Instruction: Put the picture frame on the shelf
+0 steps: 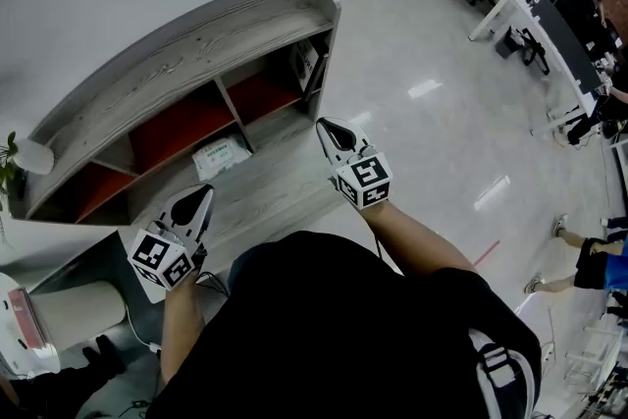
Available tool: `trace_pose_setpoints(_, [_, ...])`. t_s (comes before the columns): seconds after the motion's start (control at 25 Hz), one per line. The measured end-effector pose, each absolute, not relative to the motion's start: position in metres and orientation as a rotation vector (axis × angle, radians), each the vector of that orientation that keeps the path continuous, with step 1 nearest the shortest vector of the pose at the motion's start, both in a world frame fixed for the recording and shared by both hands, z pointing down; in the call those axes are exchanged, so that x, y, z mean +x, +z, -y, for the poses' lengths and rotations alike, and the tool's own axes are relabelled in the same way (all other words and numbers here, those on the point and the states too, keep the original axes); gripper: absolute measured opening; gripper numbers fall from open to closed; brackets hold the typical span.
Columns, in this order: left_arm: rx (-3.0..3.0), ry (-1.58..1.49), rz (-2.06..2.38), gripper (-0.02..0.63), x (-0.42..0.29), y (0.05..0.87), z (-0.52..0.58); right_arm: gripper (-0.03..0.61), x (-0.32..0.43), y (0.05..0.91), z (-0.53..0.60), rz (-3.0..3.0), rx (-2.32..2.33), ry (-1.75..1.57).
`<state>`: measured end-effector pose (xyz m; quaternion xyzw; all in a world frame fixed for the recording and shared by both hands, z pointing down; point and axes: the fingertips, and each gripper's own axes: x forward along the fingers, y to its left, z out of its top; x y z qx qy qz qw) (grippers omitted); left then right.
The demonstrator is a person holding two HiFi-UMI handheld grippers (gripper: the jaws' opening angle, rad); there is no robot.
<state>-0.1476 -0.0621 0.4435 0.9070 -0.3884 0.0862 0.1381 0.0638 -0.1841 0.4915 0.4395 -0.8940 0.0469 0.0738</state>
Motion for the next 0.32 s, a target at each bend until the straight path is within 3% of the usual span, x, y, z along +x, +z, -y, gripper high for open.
trace_pose_setpoints(0.32, [2.618, 0.250, 1.125, 0.020, -0.1403, 0.4438, 0.0549, 0.015, 0.0679, 0.4908, 0.1725, 2.690, 1.302, 0.130])
